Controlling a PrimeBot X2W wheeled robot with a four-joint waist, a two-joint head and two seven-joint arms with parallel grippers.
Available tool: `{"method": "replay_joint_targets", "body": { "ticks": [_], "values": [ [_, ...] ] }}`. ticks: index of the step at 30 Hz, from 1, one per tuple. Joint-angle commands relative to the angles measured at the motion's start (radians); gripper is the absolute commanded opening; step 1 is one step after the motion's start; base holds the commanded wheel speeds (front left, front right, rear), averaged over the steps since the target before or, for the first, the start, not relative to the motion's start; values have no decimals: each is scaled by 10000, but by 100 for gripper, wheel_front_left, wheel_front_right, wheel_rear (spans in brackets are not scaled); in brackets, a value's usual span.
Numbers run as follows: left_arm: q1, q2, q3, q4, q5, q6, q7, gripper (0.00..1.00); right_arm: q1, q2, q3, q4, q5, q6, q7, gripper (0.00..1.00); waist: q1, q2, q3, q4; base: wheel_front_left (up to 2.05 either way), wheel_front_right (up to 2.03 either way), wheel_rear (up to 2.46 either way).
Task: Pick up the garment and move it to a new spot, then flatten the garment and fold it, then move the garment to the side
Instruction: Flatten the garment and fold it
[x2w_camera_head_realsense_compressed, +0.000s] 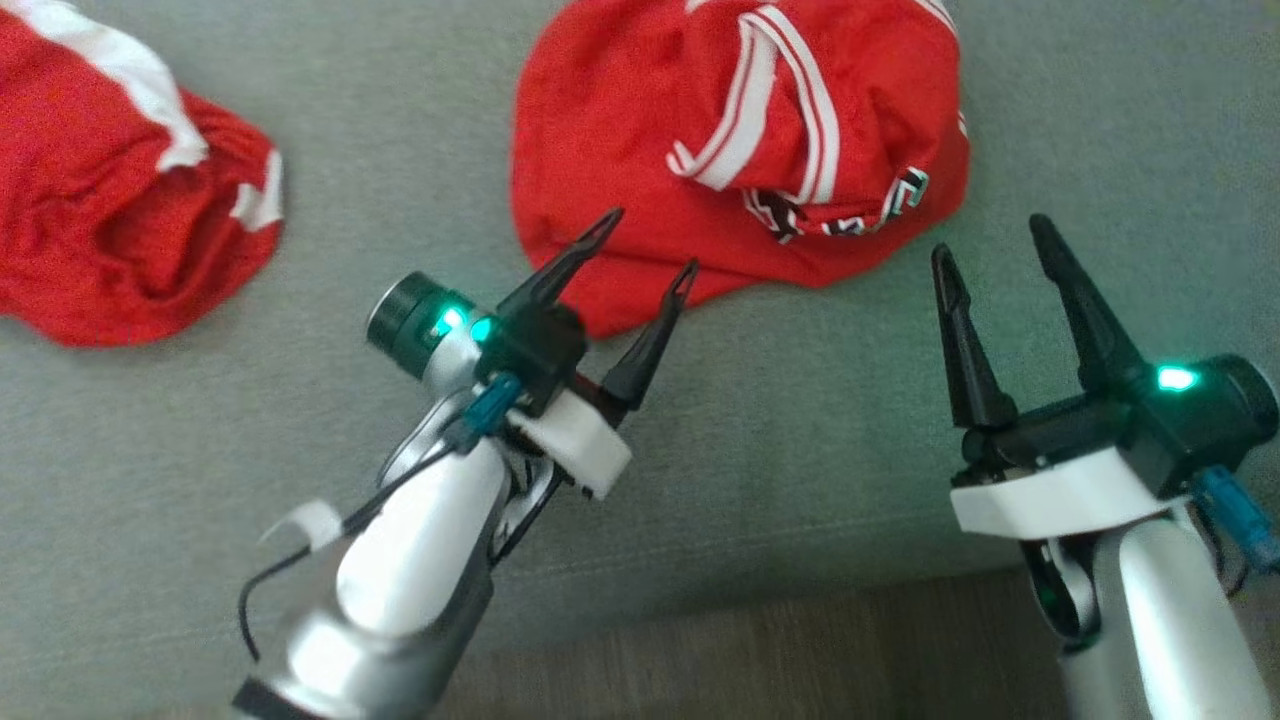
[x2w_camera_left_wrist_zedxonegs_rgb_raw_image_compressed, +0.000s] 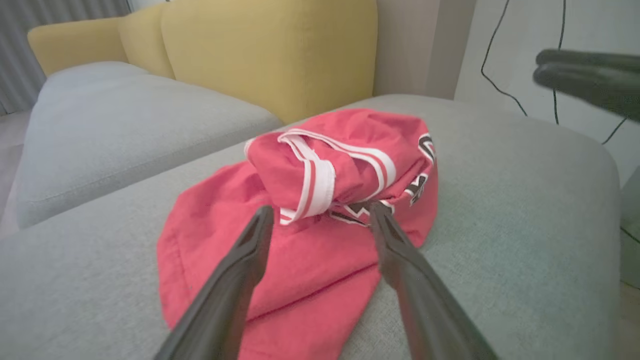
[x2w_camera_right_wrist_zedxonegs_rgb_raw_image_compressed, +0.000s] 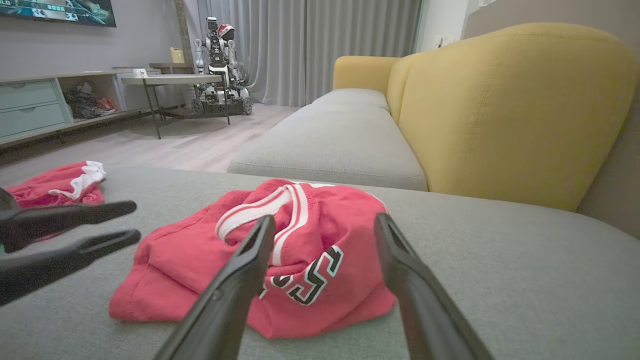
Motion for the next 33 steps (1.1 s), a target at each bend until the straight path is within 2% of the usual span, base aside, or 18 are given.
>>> {"method": "replay_joint_targets", "body": {
  "ticks": [1,6,14,15,16,21,24,28,33],
  "values": [
    [-491,21,137,-70,65,-35,-49,100,-286,-8,222,-386,96,-2,-65,100,-2,0,405,-395,0,0,0],
    [-1647,52,-296,923,188,-52,-49,100,-550,-8,239,-516,240,-2,-65,100,-2,0,944,-754,0,0,0],
    [-2702,71,-274,1802,323,94,-49,100,-763,-8,148,-715,520,-2,-65,100,-2,0,1394,-965,0,0,0],
    [-2776,93,-336,1839,344,82,-49,77,-788,-8,161,-711,545,-2,-65,100,-2,0,1414,-995,0,0,0],
    [-2838,112,-381,1841,338,70,-49,0,-809,-8,171,-710,569,-2,-65,100,-2,0,1427,-1021,0,0,0],
    [-3070,268,-729,1629,182,-10,-49,0,-871,-8,208,-656,713,-2,-65,100,-2,0,1321,-1214,0,0,0],
    [-3229,271,-923,1412,-307,-47,-49,0,-863,-8,254,-575,878,-2,-65,100,-2,0,1076,-1432,0,0,0],
    [-3987,211,-1762,1238,-2032,-58,-49,0,-747,-8,435,-463,1185,-2,-65,100,-2,0,562,-1853,0,0,0],
    [-6118,407,-2675,1488,-3726,-61,-4,0,-498,-8,769,-337,1567,-2,-65,100,-2,0,-117,-2532,0,0,0]
  ]
}}
